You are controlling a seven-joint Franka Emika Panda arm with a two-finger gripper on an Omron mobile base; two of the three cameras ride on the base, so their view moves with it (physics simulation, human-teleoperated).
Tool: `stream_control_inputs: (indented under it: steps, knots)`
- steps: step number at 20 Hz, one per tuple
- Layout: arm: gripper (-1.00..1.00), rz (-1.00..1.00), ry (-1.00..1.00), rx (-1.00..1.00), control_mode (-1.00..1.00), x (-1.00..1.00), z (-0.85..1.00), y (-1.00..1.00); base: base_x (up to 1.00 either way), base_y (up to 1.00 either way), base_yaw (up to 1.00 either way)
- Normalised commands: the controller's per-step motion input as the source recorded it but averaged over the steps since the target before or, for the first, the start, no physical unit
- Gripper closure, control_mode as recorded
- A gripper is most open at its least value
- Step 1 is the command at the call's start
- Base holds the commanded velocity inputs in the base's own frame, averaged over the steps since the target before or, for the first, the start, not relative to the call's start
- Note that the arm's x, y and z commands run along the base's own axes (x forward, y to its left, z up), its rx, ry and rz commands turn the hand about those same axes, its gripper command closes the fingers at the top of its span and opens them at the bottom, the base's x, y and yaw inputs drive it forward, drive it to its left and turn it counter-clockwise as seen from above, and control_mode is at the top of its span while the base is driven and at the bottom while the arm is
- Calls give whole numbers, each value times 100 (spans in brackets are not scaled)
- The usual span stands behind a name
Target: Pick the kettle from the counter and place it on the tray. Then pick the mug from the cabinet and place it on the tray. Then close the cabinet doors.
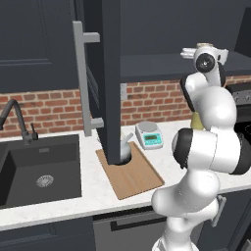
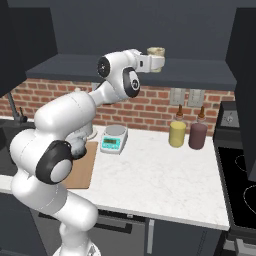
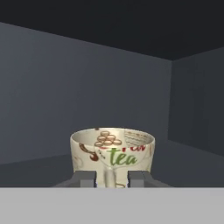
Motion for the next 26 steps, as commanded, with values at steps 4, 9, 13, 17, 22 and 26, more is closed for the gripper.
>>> stream_control_inputs:
  steps: [4, 9, 13, 17, 22, 26]
  knots:
    - [100, 0, 0, 0, -100, 0, 0, 0, 0, 0, 0]
    - [100, 0, 0, 0, -100, 0, 0, 0, 0, 0, 0]
    - [100, 0, 0, 0, -100, 0, 0, 0, 0, 0, 0]
    - [100, 0, 0, 0, -100, 0, 0, 0, 0, 0, 0]
    - [100, 0, 0, 0, -100, -2, 0, 0, 0, 0, 0]
    - [100, 0, 0, 0, -100, -24, 0, -2, 0, 0, 0]
